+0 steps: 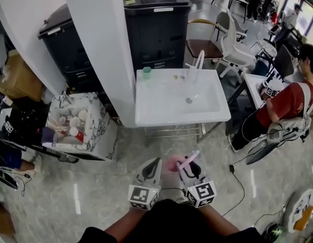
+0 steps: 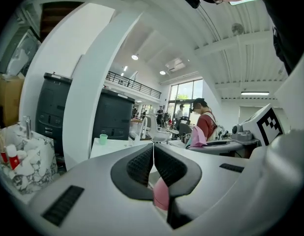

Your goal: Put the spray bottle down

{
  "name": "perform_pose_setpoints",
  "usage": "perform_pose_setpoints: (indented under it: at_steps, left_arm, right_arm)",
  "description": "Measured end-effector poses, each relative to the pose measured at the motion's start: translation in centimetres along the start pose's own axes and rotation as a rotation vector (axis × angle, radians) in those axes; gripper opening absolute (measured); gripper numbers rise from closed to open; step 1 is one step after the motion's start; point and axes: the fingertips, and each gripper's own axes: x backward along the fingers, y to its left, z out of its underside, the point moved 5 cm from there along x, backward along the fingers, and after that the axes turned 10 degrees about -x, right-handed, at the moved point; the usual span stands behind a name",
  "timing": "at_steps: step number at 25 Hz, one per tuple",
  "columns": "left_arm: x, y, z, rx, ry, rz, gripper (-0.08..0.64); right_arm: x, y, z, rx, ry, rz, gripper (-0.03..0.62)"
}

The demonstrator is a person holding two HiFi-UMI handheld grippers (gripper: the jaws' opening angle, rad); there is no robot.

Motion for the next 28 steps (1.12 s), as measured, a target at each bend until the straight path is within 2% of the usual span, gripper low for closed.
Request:
perform_pose_setpoints:
  at_steps: [6,10,13,18,28]
  left_arm:
    - [-2.1,3.9,-0.6,0.021,-0.027,0.083,0.02]
    - [-3.1,6.1,0.0,-0.006,-0.026,0.133,0.02]
    - [-3.7,6.9,0.2,-0.024,-0.019,0.148,0.02]
    - [-4.5,7.4,-0.5,0.005,-0.023,0.171,0.02]
    - [-8.2,10.2,-0.1,0.002,0.015,0.115,0.021]
  right_arm:
    - [-3.7,0.8,-1.2,0.005,-0.014,0.085,0.14]
    - [-5.8,1.7,-1.1,0.012,-0.024,0.121,0.14]
    - [-6.7,1.7,-1.4,0.023,-0.026,0.142,0.14]
    - [-7.4,0.6,-2.6,-0.004,-0.055,0.196,0.14]
    - [-11.8,-3.4,-3.3,-0.056,-0.07,0.179,0.14]
